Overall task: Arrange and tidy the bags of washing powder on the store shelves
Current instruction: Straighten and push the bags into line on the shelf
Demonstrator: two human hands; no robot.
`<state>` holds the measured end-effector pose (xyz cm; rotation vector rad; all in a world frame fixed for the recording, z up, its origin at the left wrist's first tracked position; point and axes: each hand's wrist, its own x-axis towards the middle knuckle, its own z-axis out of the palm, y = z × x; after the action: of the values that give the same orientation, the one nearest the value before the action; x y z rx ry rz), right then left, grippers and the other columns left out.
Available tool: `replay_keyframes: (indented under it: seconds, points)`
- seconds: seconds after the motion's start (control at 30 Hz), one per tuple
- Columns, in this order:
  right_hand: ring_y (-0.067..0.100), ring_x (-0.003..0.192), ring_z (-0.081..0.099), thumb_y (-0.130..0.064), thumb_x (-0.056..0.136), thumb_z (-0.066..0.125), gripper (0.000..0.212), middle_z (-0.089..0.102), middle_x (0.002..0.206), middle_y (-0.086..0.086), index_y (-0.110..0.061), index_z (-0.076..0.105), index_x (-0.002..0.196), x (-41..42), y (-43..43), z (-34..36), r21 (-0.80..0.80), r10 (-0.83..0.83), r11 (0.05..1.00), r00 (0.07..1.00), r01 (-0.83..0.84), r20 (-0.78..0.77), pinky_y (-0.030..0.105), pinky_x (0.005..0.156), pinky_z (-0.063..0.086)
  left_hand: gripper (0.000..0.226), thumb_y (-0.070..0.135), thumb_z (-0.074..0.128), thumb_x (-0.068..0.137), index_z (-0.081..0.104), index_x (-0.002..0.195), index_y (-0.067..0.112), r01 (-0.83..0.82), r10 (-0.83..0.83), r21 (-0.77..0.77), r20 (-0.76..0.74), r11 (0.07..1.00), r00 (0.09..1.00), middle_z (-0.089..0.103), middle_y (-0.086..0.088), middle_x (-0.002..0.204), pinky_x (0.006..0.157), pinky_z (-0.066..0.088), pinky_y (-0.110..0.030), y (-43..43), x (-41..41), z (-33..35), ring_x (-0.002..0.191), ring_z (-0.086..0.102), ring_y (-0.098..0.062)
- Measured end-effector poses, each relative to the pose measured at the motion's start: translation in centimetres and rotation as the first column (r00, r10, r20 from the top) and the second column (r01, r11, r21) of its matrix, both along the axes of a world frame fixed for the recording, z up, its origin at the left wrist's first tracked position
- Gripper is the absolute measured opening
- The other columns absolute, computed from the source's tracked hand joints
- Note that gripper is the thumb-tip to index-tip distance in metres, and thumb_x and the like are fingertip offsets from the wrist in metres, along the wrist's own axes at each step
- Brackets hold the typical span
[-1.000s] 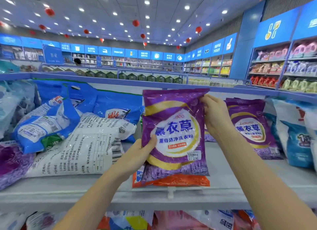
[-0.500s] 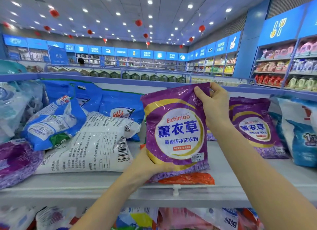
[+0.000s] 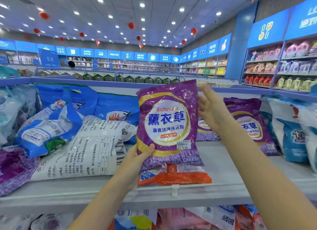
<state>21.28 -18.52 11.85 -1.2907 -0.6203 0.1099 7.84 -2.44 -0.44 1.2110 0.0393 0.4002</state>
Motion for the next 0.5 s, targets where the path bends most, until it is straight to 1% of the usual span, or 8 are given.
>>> replay_keyframes:
  seconds: [0.07, 0.13, 0.17, 0.2, 0.27, 0.37, 0.43, 0.5]
  points:
    - [0.017, 0.100, 0.060, -0.057, 0.091, 0.044, 0.053, 0.062, 0.117, 0.002, -0.017, 0.045, 0.125, 0.0, 0.0, -2.5, -0.176, 0.026, 0.984, 0.999, -0.029, -0.019, 0.034, 0.085, 0.050, 0.025, 0.015, 0.059, 0.082, 0.060, 0.107, 0.012, -0.047, 0.048, -0.027, 0.030, 0.999, 0.998, 0.075, -0.003, 0.087, 0.066, 0.059, -0.031, 0.0, -0.2, 0.3, 0.079, 0.072, -0.018]
    - [0.018, 0.107, 0.060, -0.064, 0.080, 0.052, 0.065, 0.060, 0.127, 0.002, -0.021, 0.047, 0.129, -0.6, 0.5, -5.2, -0.236, 0.032, 0.971, 0.999, -0.038, -0.029, 0.034, 0.079, 0.052, 0.021, 0.018, 0.060, 0.081, 0.061, 0.102, 0.018, -0.085, 0.083, 0.037, 0.050, 0.996, 0.995, 0.075, -0.001, 0.091, 0.084, 0.055, -0.038, 0.2, -0.1, 0.5, 0.093, 0.070, -0.023]
    - [0.017, 0.104, 0.062, -0.061, 0.080, 0.055, 0.060, 0.062, 0.124, 0.002, -0.021, 0.052, 0.125, -1.1, 0.9, -6.1, -0.208, 0.019, 0.978, 1.000, -0.019, -0.004, 0.032, 0.076, 0.052, 0.025, 0.023, 0.062, 0.077, 0.062, 0.102, 0.020, -0.102, 0.098, 0.075, 0.055, 0.992, 0.994, 0.075, 0.000, 0.096, 0.093, 0.051, -0.042, 0.3, -0.1, 0.7, 0.100, 0.067, -0.024]
    - [0.017, 0.100, 0.065, -0.052, 0.084, 0.056, 0.044, 0.067, 0.116, 0.002, -0.021, 0.058, 0.115, -1.4, 1.2, -6.8, -0.157, -0.017, 0.987, 0.999, 0.025, 0.052, 0.033, 0.075, 0.054, 0.030, 0.028, 0.064, 0.074, 0.062, 0.104, 0.023, -0.116, 0.110, 0.115, 0.062, 0.987, 0.992, 0.074, 0.001, 0.100, 0.097, 0.047, -0.044, 0.5, -0.1, 0.7, 0.104, 0.066, -0.023]
    - [0.018, 0.084, 0.069, -0.035, 0.091, 0.054, 0.018, 0.072, 0.095, 0.003, -0.019, 0.064, 0.092, -2.0, 1.5, -7.1, -0.094, -0.176, 0.975, 0.959, 0.200, 0.222, 0.038, 0.074, 0.056, 0.038, 0.036, 0.064, 0.071, 0.060, 0.108, 0.028, -0.124, 0.110, 0.225, 0.076, 0.966, 0.991, 0.072, 0.003, 0.107, 0.099, 0.047, -0.045, 0.8, 0.1, 0.8, 0.106, 0.065, -0.019]
    - [0.014, 0.062, 0.058, -0.027, 0.095, 0.051, 0.027, 0.067, 0.072, 0.007, -0.013, 0.061, 0.074, -1.3, 0.9, -7.5, -0.069, -0.337, 0.914, 0.845, 0.399, 0.416, 0.039, 0.059, 0.047, 0.044, 0.044, 0.060, 0.073, 0.057, 0.115, 0.027, -0.124, 0.101, 0.361, 0.082, 0.924, 0.992, 0.071, 0.006, 0.109, 0.096, 0.050, -0.036, 0.6, 0.4, 0.8, 0.102, 0.066, -0.010]
    - [0.010, 0.058, 0.055, -0.027, 0.096, 0.050, 0.028, 0.064, 0.067, 0.003, -0.015, 0.060, 0.072, -1.2, 0.3, -7.9, -0.048, -0.368, 0.900, 0.817, 0.432, 0.444, 0.037, 0.057, 0.044, 0.038, 0.042, 0.057, 0.075, 0.058, 0.110, 0.030, -0.143, 0.114, 0.370, 0.099, 0.918, 0.989, 0.071, 0.010, 0.105, 0.090, 0.052, -0.025, 0.1, 0.7, 0.6, 0.098, 0.066, -0.004]
    - [0.007, 0.062, 0.058, -0.024, 0.098, 0.046, 0.027, 0.065, 0.070, -0.003, -0.018, 0.060, 0.076, -1.5, -0.5, -8.1, -0.005, -0.380, 0.911, 0.843, 0.413, 0.381, 0.035, 0.060, 0.047, 0.035, 0.043, 0.058, 0.074, 0.060, 0.106, 0.029, -0.187, 0.152, 0.374, 0.121, 0.909, 0.981, 0.072, 0.014, 0.099, 0.087, 0.050, -0.023, -0.8, 1.1, 0.4, 0.096, 0.066, -0.002]
